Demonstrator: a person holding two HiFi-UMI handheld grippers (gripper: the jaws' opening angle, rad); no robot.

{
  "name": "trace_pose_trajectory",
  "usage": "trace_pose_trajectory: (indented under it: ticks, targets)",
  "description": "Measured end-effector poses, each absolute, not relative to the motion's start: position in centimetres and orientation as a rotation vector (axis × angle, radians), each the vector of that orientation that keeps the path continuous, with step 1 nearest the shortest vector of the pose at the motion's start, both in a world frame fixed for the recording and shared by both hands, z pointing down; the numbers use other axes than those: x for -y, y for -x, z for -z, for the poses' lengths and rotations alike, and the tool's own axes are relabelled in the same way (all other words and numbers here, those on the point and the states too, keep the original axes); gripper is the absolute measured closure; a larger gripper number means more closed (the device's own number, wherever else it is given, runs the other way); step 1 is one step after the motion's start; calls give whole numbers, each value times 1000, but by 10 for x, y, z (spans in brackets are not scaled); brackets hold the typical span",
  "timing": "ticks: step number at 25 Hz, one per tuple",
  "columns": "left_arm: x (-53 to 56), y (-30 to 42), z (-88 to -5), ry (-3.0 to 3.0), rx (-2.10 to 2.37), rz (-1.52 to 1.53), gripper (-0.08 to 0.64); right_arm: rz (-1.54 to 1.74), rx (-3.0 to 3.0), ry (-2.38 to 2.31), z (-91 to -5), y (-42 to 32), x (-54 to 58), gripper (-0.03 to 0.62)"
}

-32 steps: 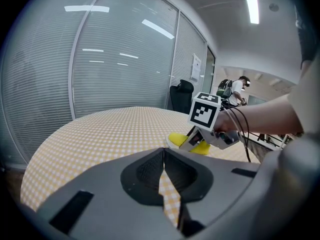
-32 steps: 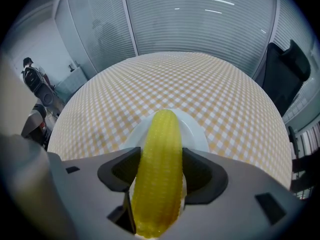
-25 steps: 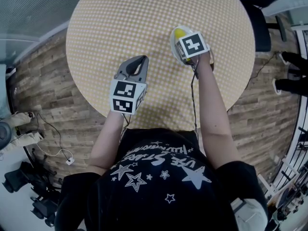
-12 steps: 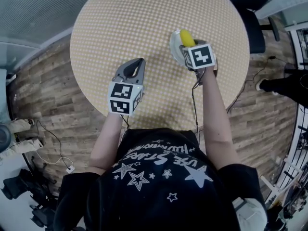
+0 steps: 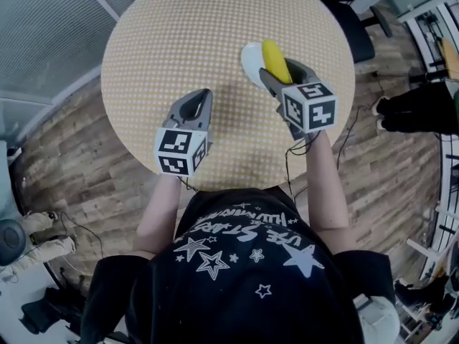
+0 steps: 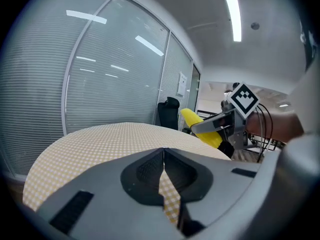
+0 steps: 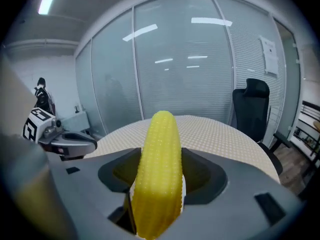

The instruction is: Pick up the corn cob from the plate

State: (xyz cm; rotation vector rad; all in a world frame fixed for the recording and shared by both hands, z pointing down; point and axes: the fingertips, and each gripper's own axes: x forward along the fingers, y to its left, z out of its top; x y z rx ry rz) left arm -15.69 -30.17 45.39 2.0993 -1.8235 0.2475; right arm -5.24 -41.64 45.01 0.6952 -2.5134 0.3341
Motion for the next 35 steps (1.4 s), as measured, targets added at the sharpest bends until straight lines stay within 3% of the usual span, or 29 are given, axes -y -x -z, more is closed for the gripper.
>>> trace_pose_trajectory:
  ticks: [7, 19, 35]
  targets:
    - [288, 141, -433, -2295, 1709, -207, 552, -373, 2711, -941, -408, 20, 375, 334]
    - [257, 92, -413, -2483, 1610, -136, 552, -547, 2786, -1091, -407, -45, 310, 334]
    - [112, 11, -392, -2431, 1676, -136, 552, -659, 2939, -1010, -388, -116, 169, 334]
